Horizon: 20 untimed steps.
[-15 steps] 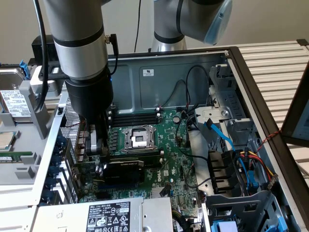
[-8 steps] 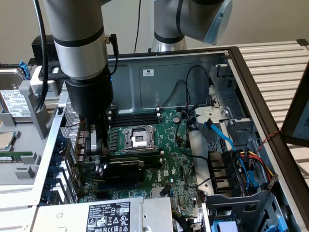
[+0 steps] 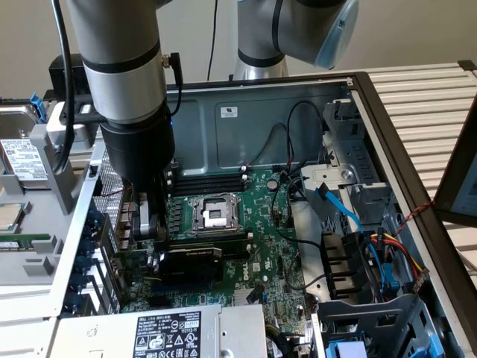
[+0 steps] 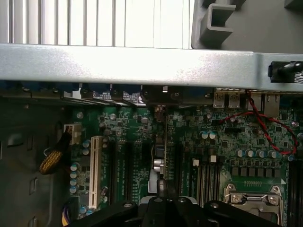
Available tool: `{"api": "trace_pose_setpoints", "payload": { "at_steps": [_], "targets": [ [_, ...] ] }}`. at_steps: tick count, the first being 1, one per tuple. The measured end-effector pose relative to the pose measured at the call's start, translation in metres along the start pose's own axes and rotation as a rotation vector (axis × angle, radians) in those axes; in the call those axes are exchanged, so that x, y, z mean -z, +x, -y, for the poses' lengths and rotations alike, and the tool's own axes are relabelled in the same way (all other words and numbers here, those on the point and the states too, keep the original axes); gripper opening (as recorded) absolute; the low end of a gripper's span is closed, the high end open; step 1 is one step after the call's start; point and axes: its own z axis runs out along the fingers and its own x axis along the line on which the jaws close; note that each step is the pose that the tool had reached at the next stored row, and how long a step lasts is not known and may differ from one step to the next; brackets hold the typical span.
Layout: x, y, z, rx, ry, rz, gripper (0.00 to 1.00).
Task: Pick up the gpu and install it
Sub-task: 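Press down on the gpu until it lock into place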
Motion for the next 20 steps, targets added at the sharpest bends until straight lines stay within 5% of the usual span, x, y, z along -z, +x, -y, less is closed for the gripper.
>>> {"api": "trace_pose_setpoints", "payload": {
  "at_steps": [20],
  "targets": [
    [-0.0017,0.0,-0.0017,0.0,0.0,0.0063,0.11]
  ]
}}
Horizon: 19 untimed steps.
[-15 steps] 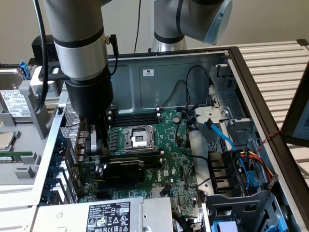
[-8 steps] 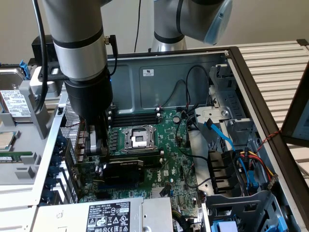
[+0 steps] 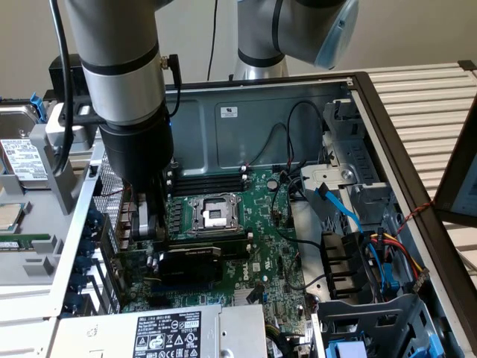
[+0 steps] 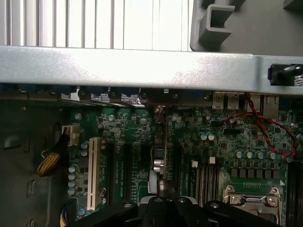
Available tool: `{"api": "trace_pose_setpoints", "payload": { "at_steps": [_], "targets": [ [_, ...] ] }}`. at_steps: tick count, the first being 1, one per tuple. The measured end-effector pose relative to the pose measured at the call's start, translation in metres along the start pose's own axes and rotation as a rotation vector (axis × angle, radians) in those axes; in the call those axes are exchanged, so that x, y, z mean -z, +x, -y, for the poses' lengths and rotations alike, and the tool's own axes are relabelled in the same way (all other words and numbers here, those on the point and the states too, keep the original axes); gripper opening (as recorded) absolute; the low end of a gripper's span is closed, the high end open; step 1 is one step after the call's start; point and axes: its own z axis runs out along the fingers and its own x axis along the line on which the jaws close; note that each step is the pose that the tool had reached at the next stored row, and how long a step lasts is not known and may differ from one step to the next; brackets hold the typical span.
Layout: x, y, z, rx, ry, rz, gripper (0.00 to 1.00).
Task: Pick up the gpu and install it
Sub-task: 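Press down on the gpu until it lock into place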
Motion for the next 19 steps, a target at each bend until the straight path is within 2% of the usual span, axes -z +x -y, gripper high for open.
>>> {"api": "trace_pose_setpoints", "payload": {
  "at_steps": [19],
  "targets": [
    [-0.0018,0.0005,-0.0014,0.0,-0.0017,0.0015,0.11]
  ]
}}
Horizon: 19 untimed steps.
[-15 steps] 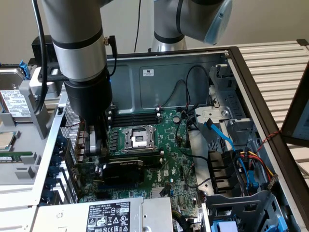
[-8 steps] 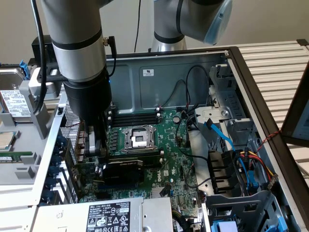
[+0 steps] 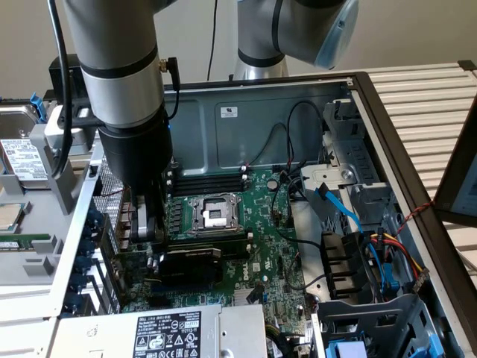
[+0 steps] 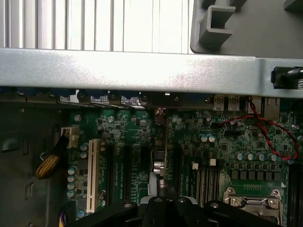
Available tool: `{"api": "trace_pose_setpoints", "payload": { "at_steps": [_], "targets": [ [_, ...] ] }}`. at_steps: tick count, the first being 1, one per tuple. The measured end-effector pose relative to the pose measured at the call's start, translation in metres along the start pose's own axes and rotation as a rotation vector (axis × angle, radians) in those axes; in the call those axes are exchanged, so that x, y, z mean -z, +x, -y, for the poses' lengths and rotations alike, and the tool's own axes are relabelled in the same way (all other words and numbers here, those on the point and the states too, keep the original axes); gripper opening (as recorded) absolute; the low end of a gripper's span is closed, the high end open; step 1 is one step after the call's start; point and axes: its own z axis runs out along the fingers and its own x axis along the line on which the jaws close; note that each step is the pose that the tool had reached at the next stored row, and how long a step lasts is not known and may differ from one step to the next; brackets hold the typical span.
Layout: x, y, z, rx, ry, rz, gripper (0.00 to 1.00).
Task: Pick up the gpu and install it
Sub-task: 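Press down on the gpu until it lock into place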
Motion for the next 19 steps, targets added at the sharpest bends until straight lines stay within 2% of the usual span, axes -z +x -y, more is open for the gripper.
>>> {"api": "trace_pose_setpoints", "payload": {
  "at_steps": [19],
  "targets": [
    [0.0019,0.001,-0.0001,0.0,0.0001,0.0006,0.11]
  ]
}}
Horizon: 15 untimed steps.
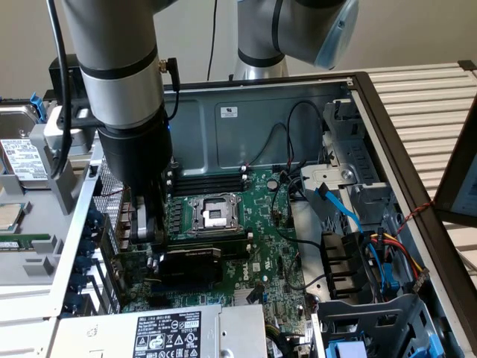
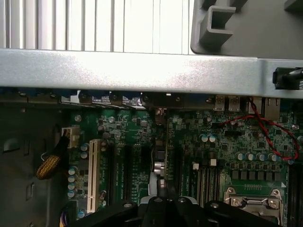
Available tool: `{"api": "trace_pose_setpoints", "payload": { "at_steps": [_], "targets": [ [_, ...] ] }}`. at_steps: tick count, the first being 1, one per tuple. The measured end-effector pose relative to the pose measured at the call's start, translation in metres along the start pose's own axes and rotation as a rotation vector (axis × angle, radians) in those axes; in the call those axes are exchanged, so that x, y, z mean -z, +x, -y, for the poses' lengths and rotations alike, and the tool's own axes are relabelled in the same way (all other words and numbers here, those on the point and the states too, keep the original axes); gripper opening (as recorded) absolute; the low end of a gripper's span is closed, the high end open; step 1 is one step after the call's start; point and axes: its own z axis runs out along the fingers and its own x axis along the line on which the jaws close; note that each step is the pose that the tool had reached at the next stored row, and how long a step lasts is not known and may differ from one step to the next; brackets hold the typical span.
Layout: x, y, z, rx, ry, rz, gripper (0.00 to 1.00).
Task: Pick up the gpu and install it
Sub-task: 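Press down on the gpu until it lock into place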
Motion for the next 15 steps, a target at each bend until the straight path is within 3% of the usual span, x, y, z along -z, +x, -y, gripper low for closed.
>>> {"api": "trace_pose_setpoints", "payload": {
  "at_steps": [7,15],
  "targets": [
    [0.0139,0.0,0.0027,0.0,-0.0002,-0.0003,0.11],
    [0.0229,0.001,0.0205,0.0,-0.0041,-0.0002,0.11]
  ]
}}
